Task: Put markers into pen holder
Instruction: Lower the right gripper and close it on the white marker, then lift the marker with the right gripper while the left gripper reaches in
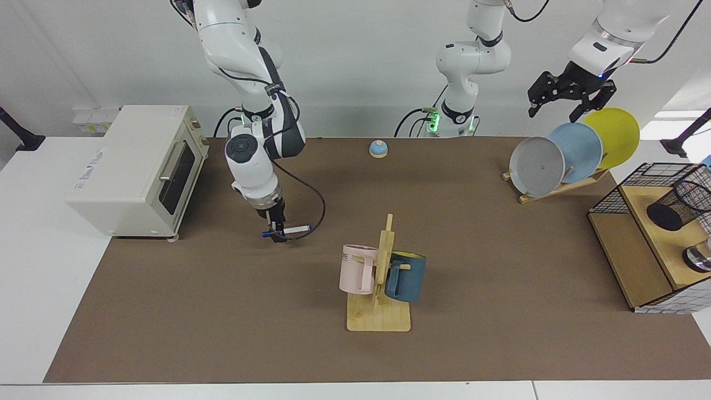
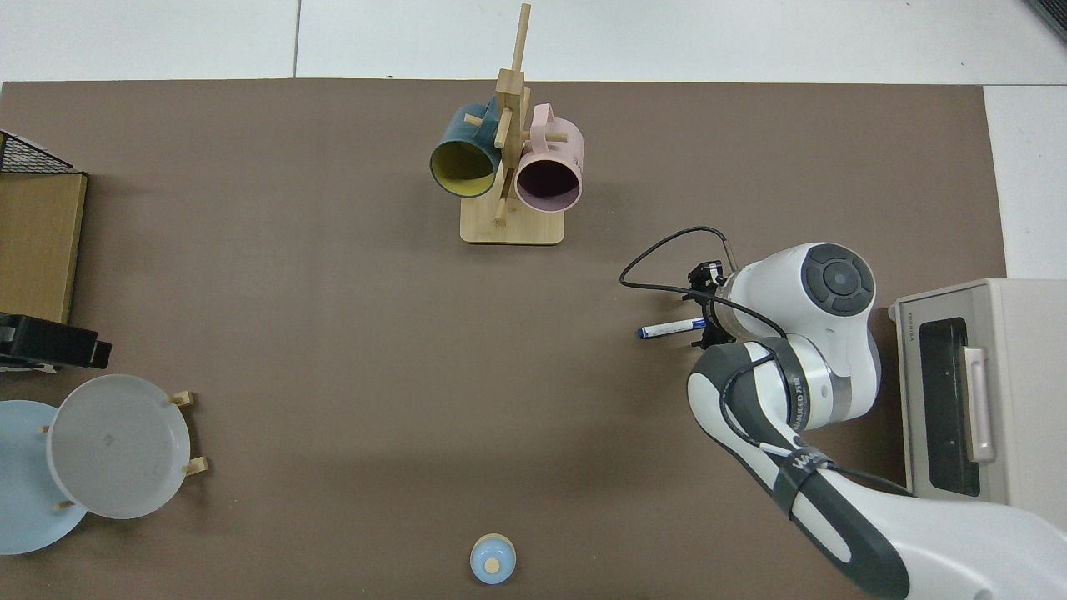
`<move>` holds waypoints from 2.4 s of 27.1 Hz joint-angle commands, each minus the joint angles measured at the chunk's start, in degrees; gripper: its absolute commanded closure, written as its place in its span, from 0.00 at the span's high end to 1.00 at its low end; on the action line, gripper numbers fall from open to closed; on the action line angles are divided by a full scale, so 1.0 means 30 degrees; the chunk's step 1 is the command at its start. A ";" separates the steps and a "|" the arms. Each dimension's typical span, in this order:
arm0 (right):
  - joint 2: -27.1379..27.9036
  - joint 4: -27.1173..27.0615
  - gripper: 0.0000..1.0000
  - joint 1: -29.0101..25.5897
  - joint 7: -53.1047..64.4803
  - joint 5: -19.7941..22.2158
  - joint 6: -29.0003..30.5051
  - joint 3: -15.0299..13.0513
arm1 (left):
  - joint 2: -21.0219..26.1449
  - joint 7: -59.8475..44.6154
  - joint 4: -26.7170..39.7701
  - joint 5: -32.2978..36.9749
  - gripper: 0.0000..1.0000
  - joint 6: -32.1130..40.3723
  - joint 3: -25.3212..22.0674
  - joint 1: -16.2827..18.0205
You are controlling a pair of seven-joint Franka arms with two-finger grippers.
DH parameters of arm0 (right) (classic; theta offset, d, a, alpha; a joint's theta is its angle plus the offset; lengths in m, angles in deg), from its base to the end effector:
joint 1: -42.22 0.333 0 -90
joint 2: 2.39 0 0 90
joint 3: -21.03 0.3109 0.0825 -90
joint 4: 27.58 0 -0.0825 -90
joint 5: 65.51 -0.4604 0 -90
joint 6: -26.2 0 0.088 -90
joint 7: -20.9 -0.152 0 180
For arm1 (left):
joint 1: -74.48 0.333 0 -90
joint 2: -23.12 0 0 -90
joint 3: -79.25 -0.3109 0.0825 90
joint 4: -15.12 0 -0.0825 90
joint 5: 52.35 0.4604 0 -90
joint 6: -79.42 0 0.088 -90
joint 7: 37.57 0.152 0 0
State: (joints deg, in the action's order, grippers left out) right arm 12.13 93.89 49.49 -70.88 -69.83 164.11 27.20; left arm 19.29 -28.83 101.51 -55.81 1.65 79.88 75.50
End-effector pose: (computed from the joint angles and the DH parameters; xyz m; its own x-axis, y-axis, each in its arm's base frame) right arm 0.6121 0.1508 0.1916 0.1447 -0.9862 -0.0802 -0.9893 -0.1428 -0.0294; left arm 0.5824 -0.0063 0.6316 0.9848 -0.1575 -0.0732 -0.1524 -0.9858 0.0711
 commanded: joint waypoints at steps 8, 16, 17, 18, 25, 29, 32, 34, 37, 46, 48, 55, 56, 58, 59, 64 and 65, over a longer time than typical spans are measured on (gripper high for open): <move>0.0168 0.0234 0.54 -0.0110 -0.0226 -0.0258 0.0848 0.0108 | -0.0509 -0.0160 0.0586 -0.0137 1.00 0.0054 -0.0003 -0.0076; 0.0168 0.0234 0.18 -0.0139 -0.0226 -0.0258 0.0848 0.0079 | -0.0509 -0.0160 0.0556 -0.0137 1.00 0.0054 -0.0032 -0.0047; 0.0168 0.0234 0.15 -0.0110 -0.0226 -0.0258 0.0848 0.0079 | -0.0509 -0.0160 0.0556 -0.0137 1.00 0.0054 -0.0032 -0.0047; 0.0197 0.0234 0.13 -0.0110 -0.0197 -0.0258 0.0848 0.0079 | -0.0509 -0.0160 0.0556 -0.0137 1.00 0.0054 -0.0032 -0.0047; 0.0140 0.0117 0.00 -0.0022 -0.0460 -0.0228 0.0731 0.0079 | -0.0509 -0.0160 0.0556 -0.0137 1.00 0.0054 -0.0032 -0.0047; -0.0095 -0.0117 0.00 0.0213 -0.0519 -0.0228 0.0672 0.0079 | -0.0509 -0.0160 0.0527 -0.0137 1.00 0.0054 -0.0032 0.0070; -0.0475 -0.0351 0.00 0.0183 -0.0461 -0.0228 0.0322 0.0079 | -0.0509 -0.0160 0.0527 -0.0137 1.00 0.0054 -0.0032 0.0071; -0.0826 -0.0585 0.00 0.0183 -0.0431 -0.0228 -0.0204 0.0079 | -0.0509 -0.0160 0.0527 -0.0108 1.00 0.0054 -0.0032 0.0071; -0.1354 -0.1257 0.00 0.0183 -0.0343 -0.0170 -0.1375 0.0079 | -0.0509 -0.0160 0.0527 -0.0108 1.00 0.0083 -0.0032 0.0071; -0.2058 -0.4829 0.00 0.0213 -0.0255 0.0181 -0.6352 0.0108 | -0.0509 -0.0101 0.0498 -0.0108 1.00 0.0317 -0.0032 0.0070; -0.2116 -0.5825 0.00 0.0213 -0.0226 0.0356 -0.7671 0.0225 | -0.0509 -0.0102 0.0469 -0.0108 1.00 0.0230 -0.0032 0.0071; -0.4399 -0.6358 0.00 0.0213 0.0417 0.0212 -0.9989 0.0431 | -0.0479 -0.0160 0.0439 -0.0108 1.00 0.0200 -0.0032 0.0012; -0.4663 -0.6358 0.00 0.0213 0.0592 0.0153 -1.0340 0.0431 | -0.0479 -0.0160 0.0439 -0.0108 1.00 0.0200 -0.0003 -0.0017; -0.5074 -0.6387 0.00 0.0213 0.0915 0.0065 -1.0985 0.0460 | -0.0479 -0.0131 0.0439 -0.0108 1.00 0.0288 -0.0003 -0.0017; -0.5163 -0.6387 0.00 0.0213 0.1091 -0.0023 -1.1249 0.0489 | -0.0479 -0.0131 0.0439 -0.0108 1.00 0.0317 -0.0003 -0.0017; -0.5427 -0.7292 0.00 0.0709 0.1093 -0.0052 -1.2042 0.1190 | -0.0479 -0.0160 0.0439 -0.0108 1.00 0.0317 0.0084 -0.0164; -0.5398 -0.7614 0.00 0.0798 0.1005 -0.0053 -1.2333 0.1250 | -0.0479 -0.0160 0.0439 -0.0137 1.00 0.0317 0.0114 -0.0164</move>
State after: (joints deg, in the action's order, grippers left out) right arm -3.88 73.82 50.61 -68.62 -69.67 129.57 29.24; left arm 19.17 -28.84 101.63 -55.81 2.14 80.03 75.48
